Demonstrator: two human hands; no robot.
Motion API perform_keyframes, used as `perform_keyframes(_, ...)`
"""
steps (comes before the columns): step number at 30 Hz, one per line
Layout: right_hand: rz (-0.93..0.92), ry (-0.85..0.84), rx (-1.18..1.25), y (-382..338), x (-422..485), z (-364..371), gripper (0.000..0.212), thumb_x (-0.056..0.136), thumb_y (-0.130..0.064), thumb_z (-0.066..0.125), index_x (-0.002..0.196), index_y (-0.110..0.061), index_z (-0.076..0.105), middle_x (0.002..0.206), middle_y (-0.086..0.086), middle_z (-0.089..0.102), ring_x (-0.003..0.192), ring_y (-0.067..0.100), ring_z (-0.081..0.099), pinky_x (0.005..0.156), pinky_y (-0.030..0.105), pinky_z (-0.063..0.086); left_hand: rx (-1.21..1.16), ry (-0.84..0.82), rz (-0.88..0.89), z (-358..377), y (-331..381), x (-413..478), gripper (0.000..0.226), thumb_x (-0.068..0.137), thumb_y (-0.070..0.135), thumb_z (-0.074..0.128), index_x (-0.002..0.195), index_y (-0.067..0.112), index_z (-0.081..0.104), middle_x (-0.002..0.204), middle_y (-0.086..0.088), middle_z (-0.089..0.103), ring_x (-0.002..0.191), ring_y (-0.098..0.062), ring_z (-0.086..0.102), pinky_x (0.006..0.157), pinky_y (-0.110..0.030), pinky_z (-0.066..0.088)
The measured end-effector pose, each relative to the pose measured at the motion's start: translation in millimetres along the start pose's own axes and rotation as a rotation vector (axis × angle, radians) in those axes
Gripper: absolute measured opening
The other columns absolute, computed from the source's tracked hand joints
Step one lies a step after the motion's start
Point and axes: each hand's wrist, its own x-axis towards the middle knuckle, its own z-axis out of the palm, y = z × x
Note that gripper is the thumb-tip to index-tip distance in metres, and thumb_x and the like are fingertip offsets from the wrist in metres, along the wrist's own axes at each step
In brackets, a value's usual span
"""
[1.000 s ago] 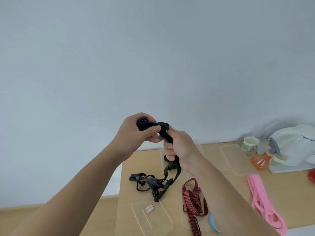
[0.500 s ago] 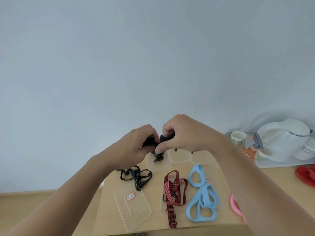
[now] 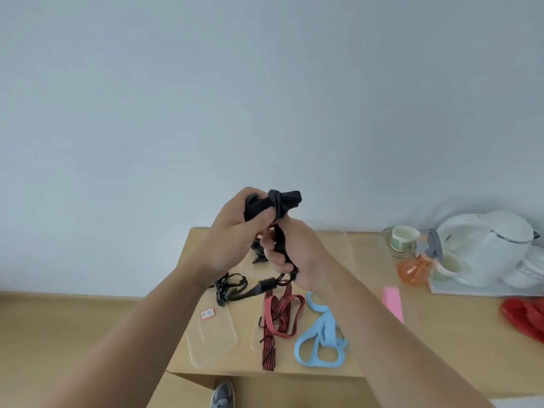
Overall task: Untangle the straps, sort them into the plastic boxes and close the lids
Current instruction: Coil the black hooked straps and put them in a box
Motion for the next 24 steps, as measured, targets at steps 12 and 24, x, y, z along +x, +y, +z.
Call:
perform_keyframes(12, -0.018, 0.083, -1.024, 20, -36, -11, 0.027, 0.096, -0.020, 0.051, 0.071, -0.015, 0.042, 0.066, 0.000, 0.049, 0.056, 0.017, 0.042, 0.051, 0.026, 0.032, 0.570, -0.019, 0.044, 31, -44, 3, 0.015, 0.104, 0.008, 0.046, 0.110, 0.022, 0.046, 0.105, 0.000, 0.059, 0.091, -0.004, 0.056, 0.078, -0.020, 0.043)
perform_keyframes(24, -0.300, 0.017, -1.344, -76, -40, -38, 0.031, 0.065, -0.049, 0.089, 0.078, -0.025, 0.073, 0.069, -0.010, 0.066, 0.066, 0.005, 0.059, 0.060, 0.027, 0.045, 0.560, -0.275, 0.133, 35, -39, -18, 0.017, 0.096, 0.006, 0.052, 0.102, 0.020, 0.059, 0.096, 0.005, 0.068, 0.091, -0.013, 0.063, 0.079, -0.040, 0.051)
